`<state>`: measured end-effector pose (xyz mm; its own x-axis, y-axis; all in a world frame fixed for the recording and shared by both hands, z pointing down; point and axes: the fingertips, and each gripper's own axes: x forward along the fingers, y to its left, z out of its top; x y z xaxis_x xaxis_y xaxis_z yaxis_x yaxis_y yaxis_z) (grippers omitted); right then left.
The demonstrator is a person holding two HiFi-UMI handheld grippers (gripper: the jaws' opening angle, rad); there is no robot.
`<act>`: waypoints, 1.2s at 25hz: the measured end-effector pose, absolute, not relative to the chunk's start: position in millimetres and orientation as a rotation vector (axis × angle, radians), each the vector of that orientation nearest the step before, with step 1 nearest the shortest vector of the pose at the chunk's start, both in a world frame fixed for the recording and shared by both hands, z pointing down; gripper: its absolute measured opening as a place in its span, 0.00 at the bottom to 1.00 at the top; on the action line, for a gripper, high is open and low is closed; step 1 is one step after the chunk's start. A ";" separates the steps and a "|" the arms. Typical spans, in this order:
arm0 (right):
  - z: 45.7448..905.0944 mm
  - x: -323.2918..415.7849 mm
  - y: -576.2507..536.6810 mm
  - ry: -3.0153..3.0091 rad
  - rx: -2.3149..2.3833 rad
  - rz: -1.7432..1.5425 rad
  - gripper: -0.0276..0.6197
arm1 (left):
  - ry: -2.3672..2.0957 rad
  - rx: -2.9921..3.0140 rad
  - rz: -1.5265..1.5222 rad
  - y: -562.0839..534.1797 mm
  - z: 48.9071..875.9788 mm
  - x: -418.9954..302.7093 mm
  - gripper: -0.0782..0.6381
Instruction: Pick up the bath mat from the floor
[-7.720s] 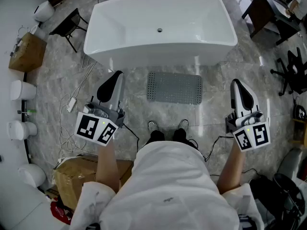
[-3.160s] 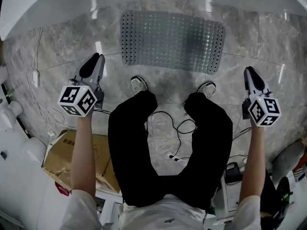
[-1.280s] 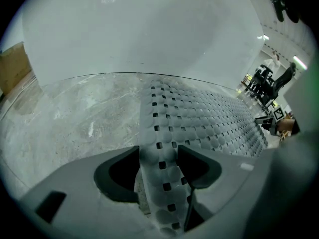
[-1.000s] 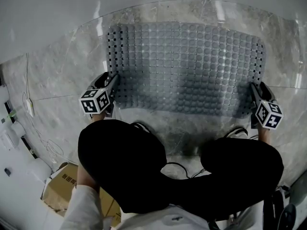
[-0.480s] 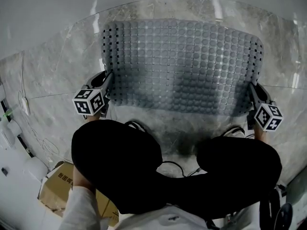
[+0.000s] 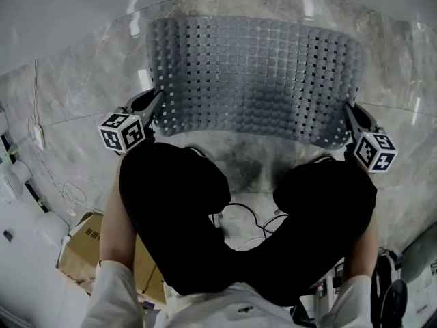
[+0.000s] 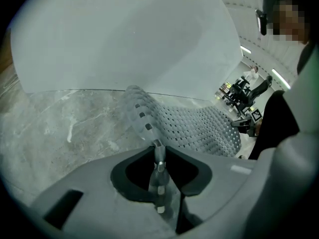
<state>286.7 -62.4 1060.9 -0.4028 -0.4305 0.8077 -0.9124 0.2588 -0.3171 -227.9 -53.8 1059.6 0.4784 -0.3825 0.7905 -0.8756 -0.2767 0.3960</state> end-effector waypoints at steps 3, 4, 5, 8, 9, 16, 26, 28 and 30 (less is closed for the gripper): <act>1023.6 271.0 -70.5 -1.968 1.131 1.028 0.13 | -1.014 1.879 0.805 -55.0 1027.6 -218.8 0.22; 1009.3 266.0 -73.1 -1.980 1.110 1.013 0.13 | -1.001 1.893 0.845 -55.6 1015.0 -215.8 0.22; 994.3 261.8 -74.4 -1.991 1.089 0.995 0.13 | -0.991 1.907 0.878 -55.9 1001.3 -212.8 0.21; 946.9 251.7 -77.9 -2.031 1.035 0.896 0.12 | -0.997 1.921 0.943 -58.8 959.7 -210.9 0.21; 930.0 247.5 -79.6 -2.046 1.022 0.861 0.12 | -1.007 1.915 0.964 -59.9 947.2 -214.1 0.21; 812.5 237.7 -90.6 -2.096 1.026 0.817 0.12 | -1.111 1.856 0.966 -61.0 847.1 -222.2 0.21; 655.0 229.7 -86.6 -2.090 1.013 0.809 0.12 | -1.193 1.843 0.902 -34.5 680.1 -208.2 0.21; 622.8 231.9 -79.1 -2.091 1.023 0.799 0.12 | -1.220 1.839 0.877 -23.8 646.4 -205.6 0.21; 594.1 232.2 -77.2 -2.090 1.044 0.788 0.12 | -1.247 1.833 0.847 -17.4 617.4 -208.2 0.21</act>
